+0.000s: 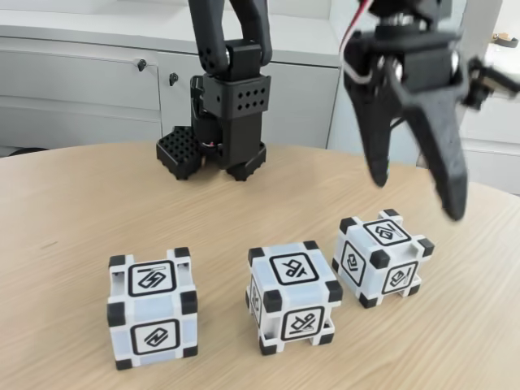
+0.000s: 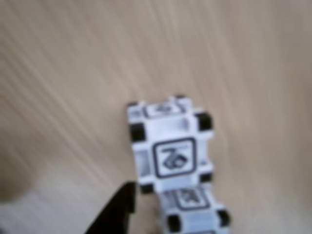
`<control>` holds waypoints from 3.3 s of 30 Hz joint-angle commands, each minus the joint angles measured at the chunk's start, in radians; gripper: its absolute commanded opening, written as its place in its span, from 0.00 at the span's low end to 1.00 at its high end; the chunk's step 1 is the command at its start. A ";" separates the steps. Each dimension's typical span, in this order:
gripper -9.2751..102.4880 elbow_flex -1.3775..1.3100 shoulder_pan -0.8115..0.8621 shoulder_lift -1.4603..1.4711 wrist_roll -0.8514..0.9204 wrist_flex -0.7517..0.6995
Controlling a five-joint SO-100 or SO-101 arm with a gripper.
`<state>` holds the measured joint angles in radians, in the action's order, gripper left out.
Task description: Stack cubes from left to right.
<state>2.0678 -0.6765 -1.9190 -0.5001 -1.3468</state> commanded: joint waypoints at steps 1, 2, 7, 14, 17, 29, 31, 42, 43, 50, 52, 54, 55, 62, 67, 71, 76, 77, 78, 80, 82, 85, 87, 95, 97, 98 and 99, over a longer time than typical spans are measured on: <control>0.47 -0.049 -0.005 0.084 0.000 0.014; 0.47 -0.049 -0.003 0.114 0.000 0.014; 0.49 -0.049 -0.002 0.209 0.000 0.014; 0.47 -0.051 -0.002 0.314 0.014 0.049; 0.44 -0.051 -0.002 0.347 0.026 0.087; 0.10 -0.049 -0.002 0.328 0.064 0.083; 0.09 -0.049 -0.002 0.311 0.067 0.083; 0.08 -0.049 0.000 -0.061 0.110 0.081; 0.08 -0.049 0.000 -0.098 0.121 0.080; 0.08 -0.035 0.063 -0.287 0.202 0.080; 0.08 -0.035 0.127 -0.310 0.250 0.080; 0.08 -0.035 0.206 -0.321 0.305 0.080; 0.08 -0.035 0.247 -0.324 0.331 0.080; 0.08 -0.032 0.529 -0.314 0.509 0.078; 0.08 -0.032 0.689 -0.302 0.618 0.078; 0.08 -0.032 0.775 -0.302 0.684 0.078; 0.08 -0.031 0.807 -0.261 0.707 0.077; 0.08 -0.031 0.807 -0.239 0.709 0.077; 0.08 -0.031 0.807 -0.215 0.710 0.077; 0.08 -0.031 0.808 -0.170 0.716 0.077; 0.08 -0.031 0.808 -0.132 0.701 0.077; 0.08 -0.031 0.807 -0.087 0.698 0.077; 0.08 -0.031 0.807 -0.066 0.706 0.077; 0.08 -0.031 0.807 -0.051 0.716 0.063; 0.08 -0.031 0.807 -0.051 0.716 0.021; 0.08 -0.031 0.807 -0.051 0.716 -0.003; 0.08 -0.031 0.807 -0.051 0.709 -0.028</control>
<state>2.0494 0.1243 -1.9712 0.2117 -1.3392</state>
